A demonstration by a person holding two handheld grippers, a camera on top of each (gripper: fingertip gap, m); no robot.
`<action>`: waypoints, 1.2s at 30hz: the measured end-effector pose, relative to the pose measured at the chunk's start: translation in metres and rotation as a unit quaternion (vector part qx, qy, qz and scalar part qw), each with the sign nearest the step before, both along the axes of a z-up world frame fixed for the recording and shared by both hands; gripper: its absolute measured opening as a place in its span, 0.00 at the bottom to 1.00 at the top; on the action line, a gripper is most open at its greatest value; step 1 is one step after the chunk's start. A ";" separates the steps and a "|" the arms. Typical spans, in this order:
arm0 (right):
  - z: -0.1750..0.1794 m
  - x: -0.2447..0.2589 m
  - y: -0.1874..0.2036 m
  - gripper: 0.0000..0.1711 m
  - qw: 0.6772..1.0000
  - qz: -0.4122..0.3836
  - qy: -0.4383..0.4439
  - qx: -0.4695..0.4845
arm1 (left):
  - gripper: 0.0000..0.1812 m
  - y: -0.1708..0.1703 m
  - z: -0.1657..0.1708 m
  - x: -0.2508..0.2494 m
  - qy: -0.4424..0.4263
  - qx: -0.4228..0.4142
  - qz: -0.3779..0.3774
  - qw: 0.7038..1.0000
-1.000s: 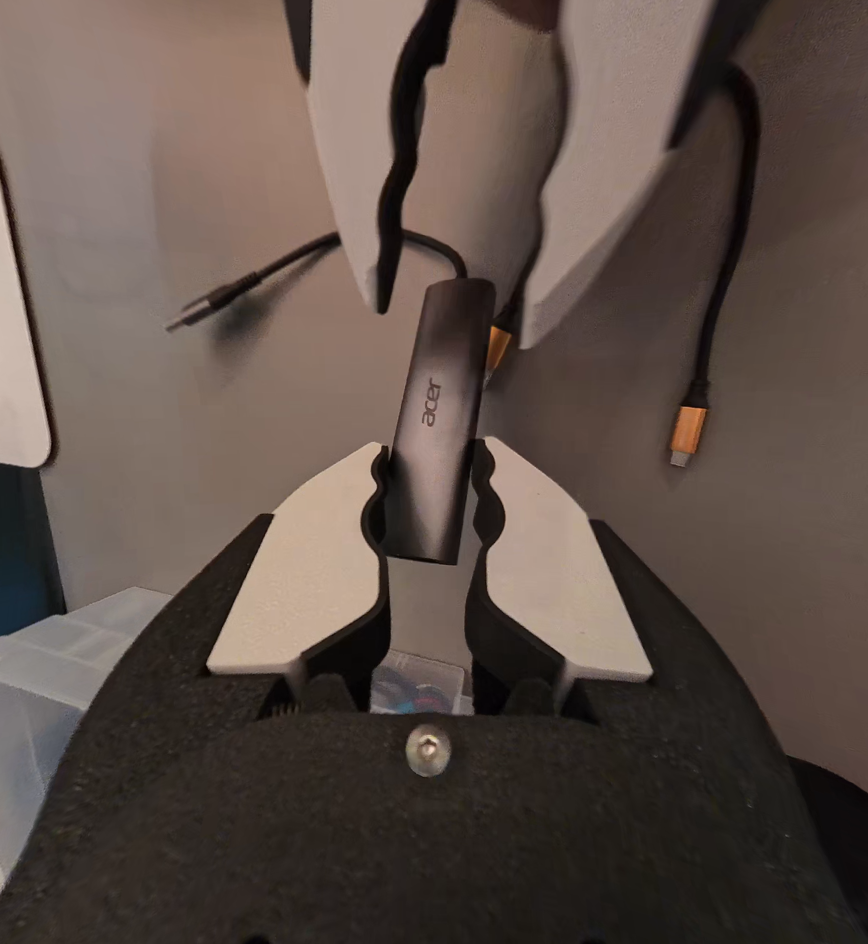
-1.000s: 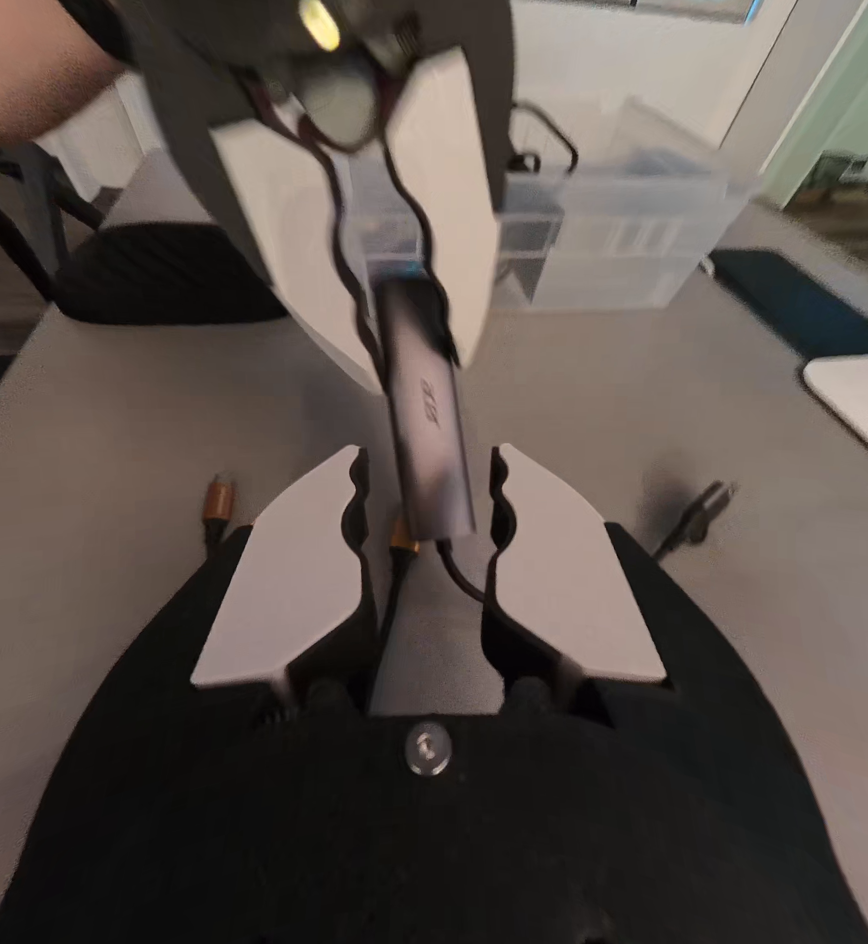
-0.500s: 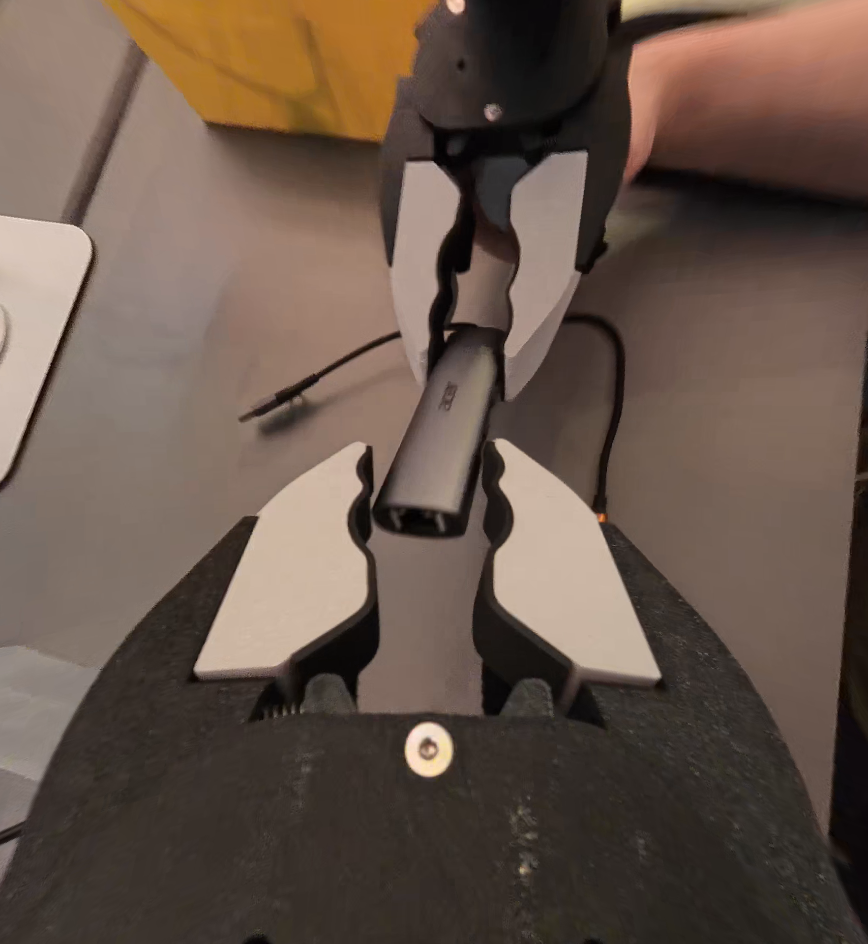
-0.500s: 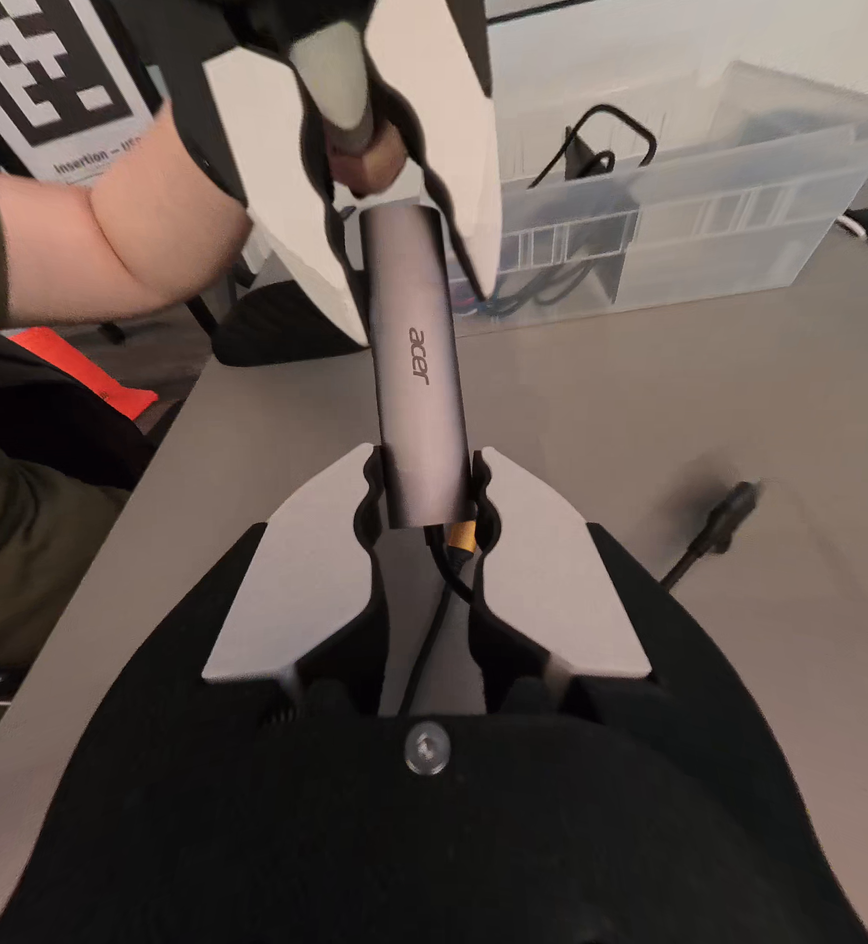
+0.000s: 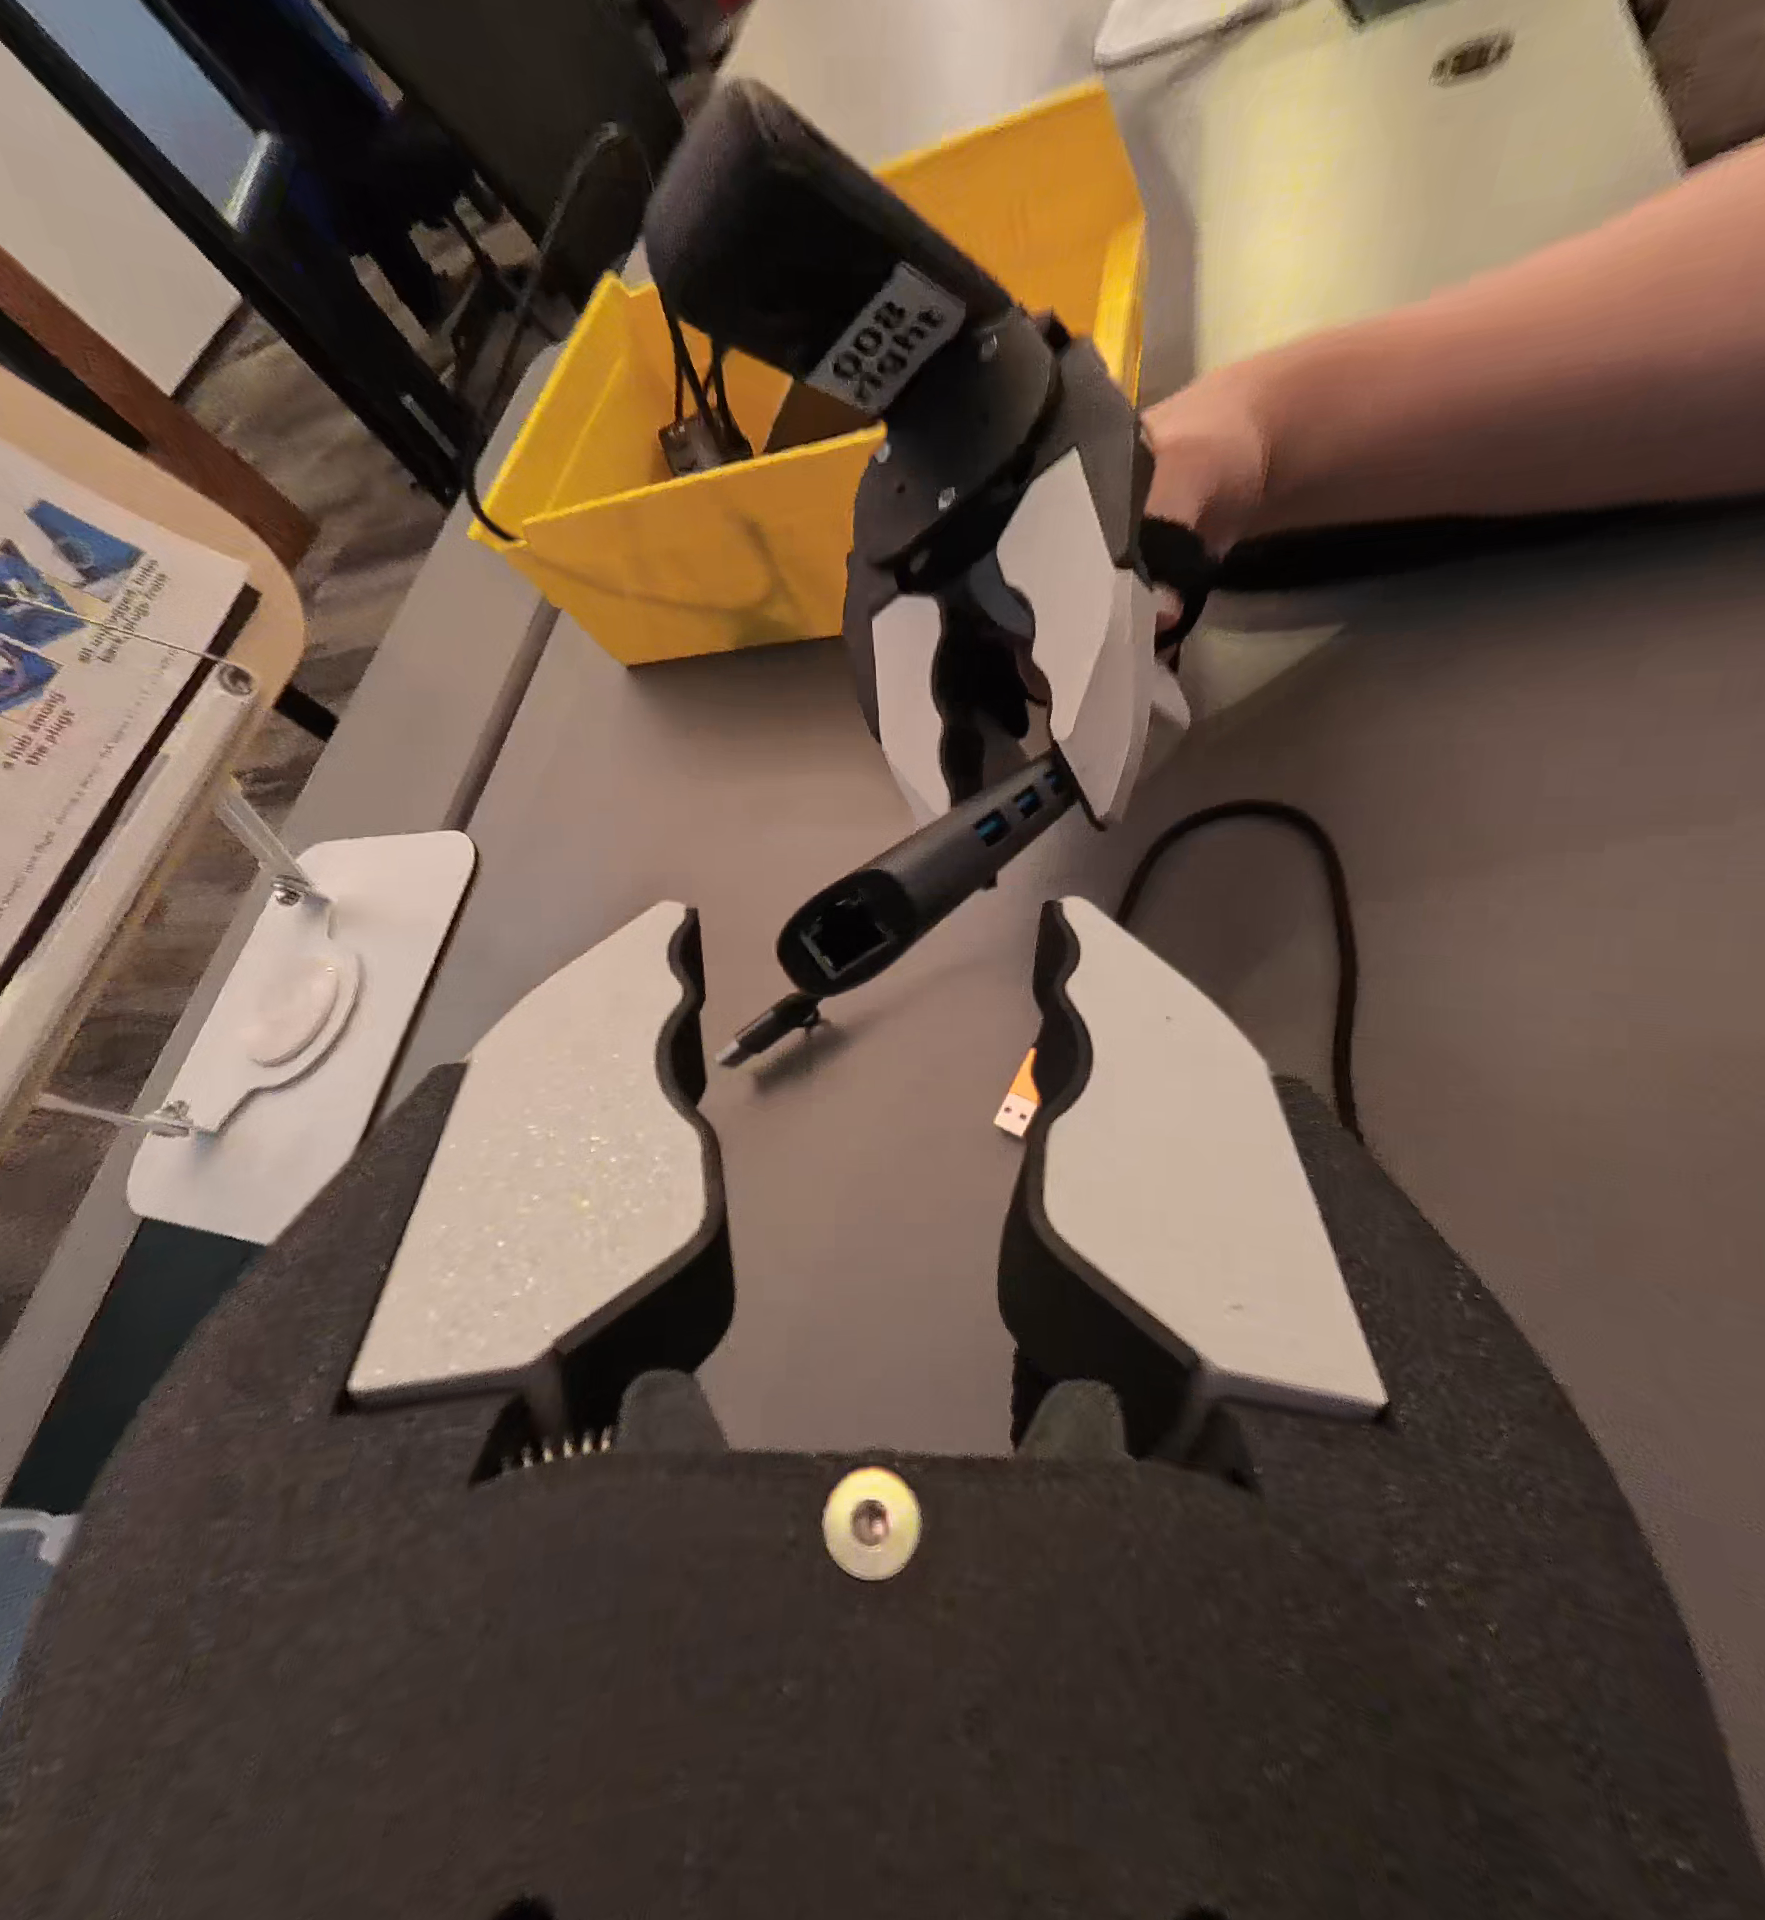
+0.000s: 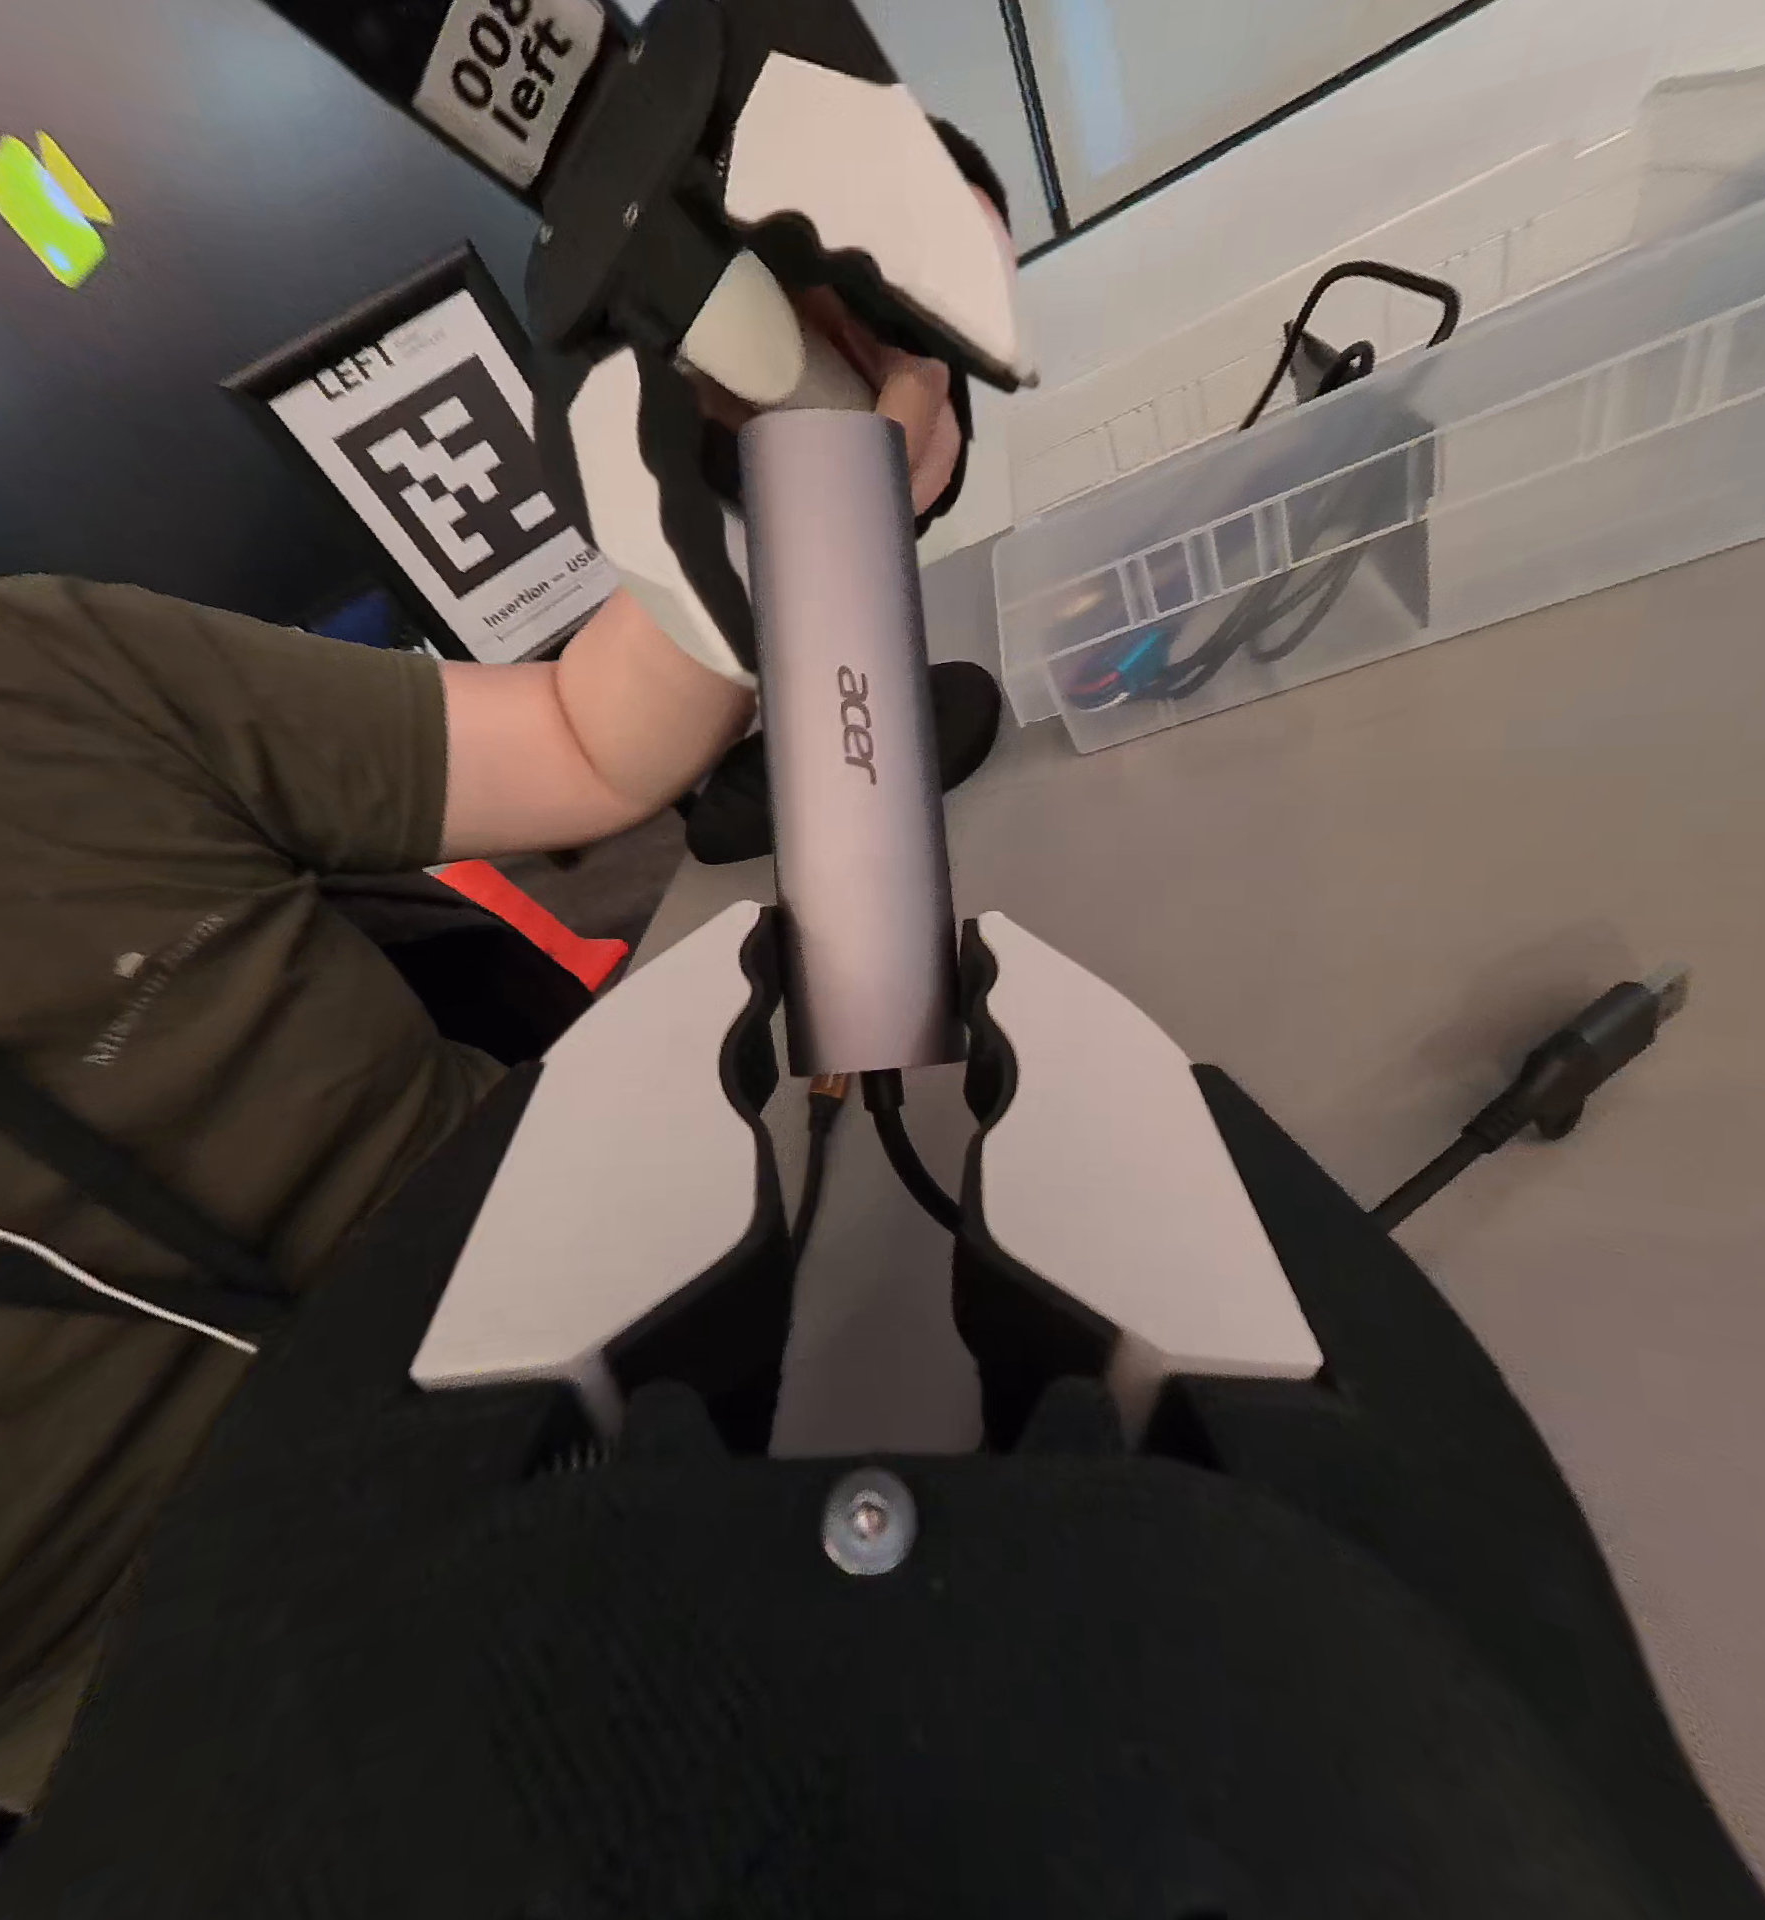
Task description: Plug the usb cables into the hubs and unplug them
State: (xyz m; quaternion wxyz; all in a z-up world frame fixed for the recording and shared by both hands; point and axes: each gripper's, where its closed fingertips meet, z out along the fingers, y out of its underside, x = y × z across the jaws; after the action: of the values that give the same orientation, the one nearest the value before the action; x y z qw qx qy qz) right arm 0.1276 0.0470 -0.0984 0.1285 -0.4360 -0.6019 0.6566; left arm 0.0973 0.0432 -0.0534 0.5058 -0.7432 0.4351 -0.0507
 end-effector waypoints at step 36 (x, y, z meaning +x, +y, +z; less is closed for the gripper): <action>-0.014 0.023 -0.026 0.19 0.990 0.117 -0.062 -0.041 | 0.11 -0.017 -0.042 0.051 0.122 0.024 -0.264 0.957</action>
State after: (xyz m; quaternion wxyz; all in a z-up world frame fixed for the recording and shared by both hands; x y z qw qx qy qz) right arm 0.1501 0.0214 -0.1123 -0.0046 -0.4077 -0.6282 0.6627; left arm 0.1483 0.0267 -0.0953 0.4355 -0.5902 0.6749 -0.0808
